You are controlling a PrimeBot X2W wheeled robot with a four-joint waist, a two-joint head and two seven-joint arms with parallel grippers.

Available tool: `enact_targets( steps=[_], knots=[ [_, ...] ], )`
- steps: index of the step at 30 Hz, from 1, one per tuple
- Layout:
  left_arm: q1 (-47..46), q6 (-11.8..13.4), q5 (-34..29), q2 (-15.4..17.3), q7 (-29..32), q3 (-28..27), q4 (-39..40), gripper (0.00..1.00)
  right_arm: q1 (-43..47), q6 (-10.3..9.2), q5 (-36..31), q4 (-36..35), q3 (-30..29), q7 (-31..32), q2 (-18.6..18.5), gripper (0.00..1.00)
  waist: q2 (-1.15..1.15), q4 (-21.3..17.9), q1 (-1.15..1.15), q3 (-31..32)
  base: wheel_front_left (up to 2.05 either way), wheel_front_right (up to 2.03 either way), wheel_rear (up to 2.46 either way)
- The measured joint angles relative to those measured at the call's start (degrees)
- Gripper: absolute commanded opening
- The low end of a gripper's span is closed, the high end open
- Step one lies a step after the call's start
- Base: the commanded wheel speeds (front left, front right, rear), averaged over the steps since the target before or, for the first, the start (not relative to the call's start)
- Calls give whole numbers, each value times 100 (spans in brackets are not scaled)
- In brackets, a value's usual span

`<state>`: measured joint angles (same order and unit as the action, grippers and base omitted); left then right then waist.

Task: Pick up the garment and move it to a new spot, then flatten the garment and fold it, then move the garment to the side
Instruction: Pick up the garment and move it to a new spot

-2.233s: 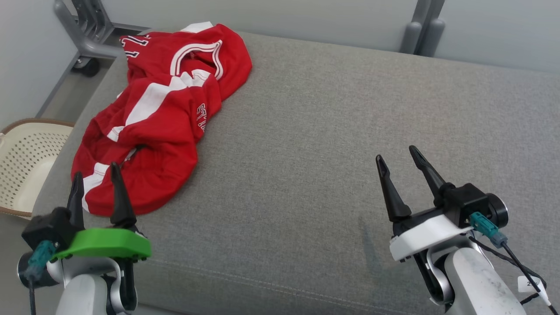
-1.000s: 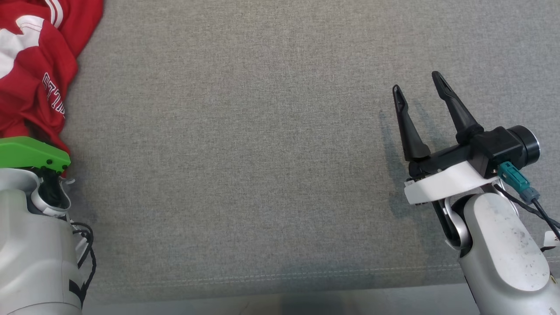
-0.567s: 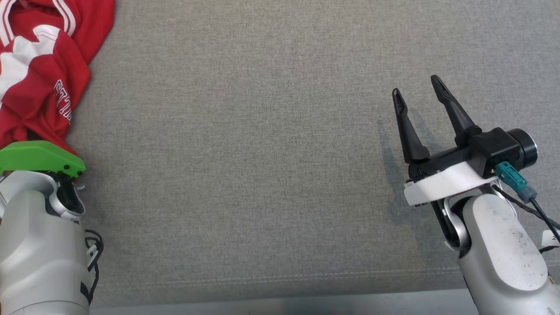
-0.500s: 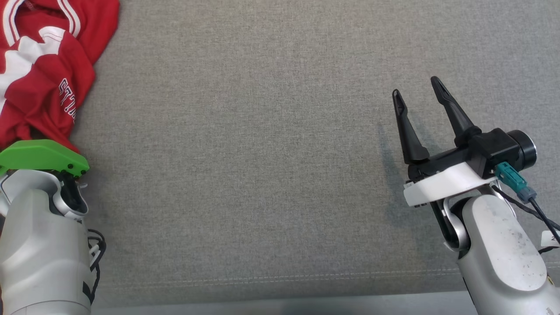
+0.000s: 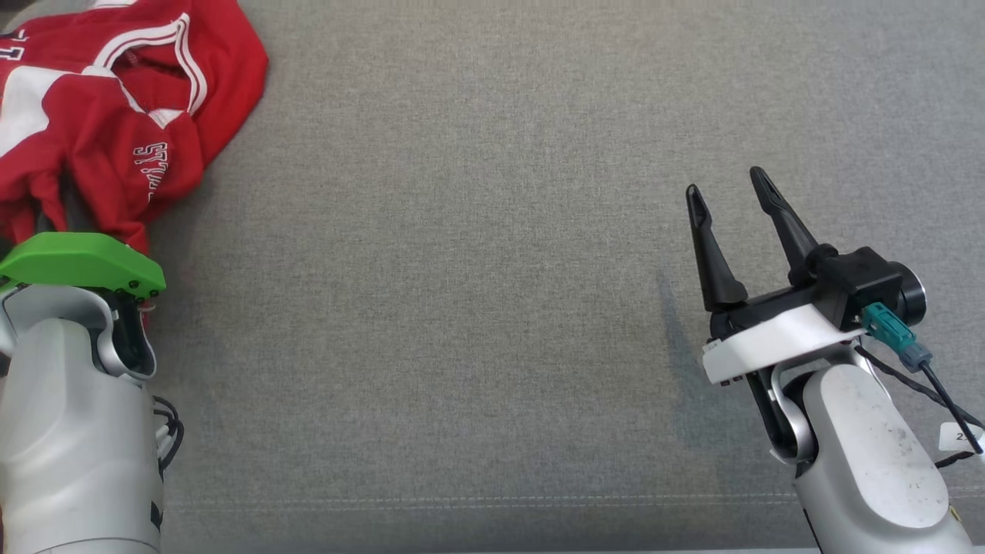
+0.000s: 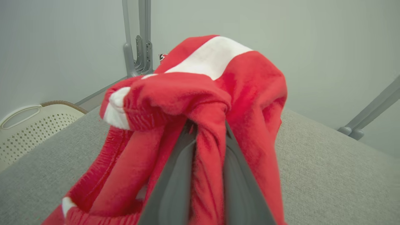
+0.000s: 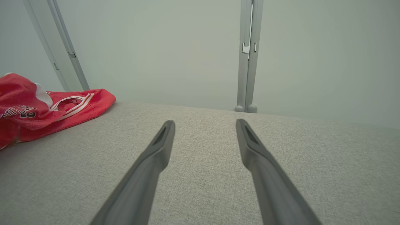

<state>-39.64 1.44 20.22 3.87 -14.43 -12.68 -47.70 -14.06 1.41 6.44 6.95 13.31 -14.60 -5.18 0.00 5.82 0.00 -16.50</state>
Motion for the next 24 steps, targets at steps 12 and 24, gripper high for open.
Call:
enact_targets(
  steps=[12,24],
  knots=[
    [56,-634,-308,-229,0,684,1334,0,180,-51,116,116,2,1,136,100,0,-182,0,571,0,0,0],
    [428,-805,125,-282,4,2506,1858,0,417,-144,179,174,-22,0,166,100,0,-979,0,925,0,0,0]
  ],
)
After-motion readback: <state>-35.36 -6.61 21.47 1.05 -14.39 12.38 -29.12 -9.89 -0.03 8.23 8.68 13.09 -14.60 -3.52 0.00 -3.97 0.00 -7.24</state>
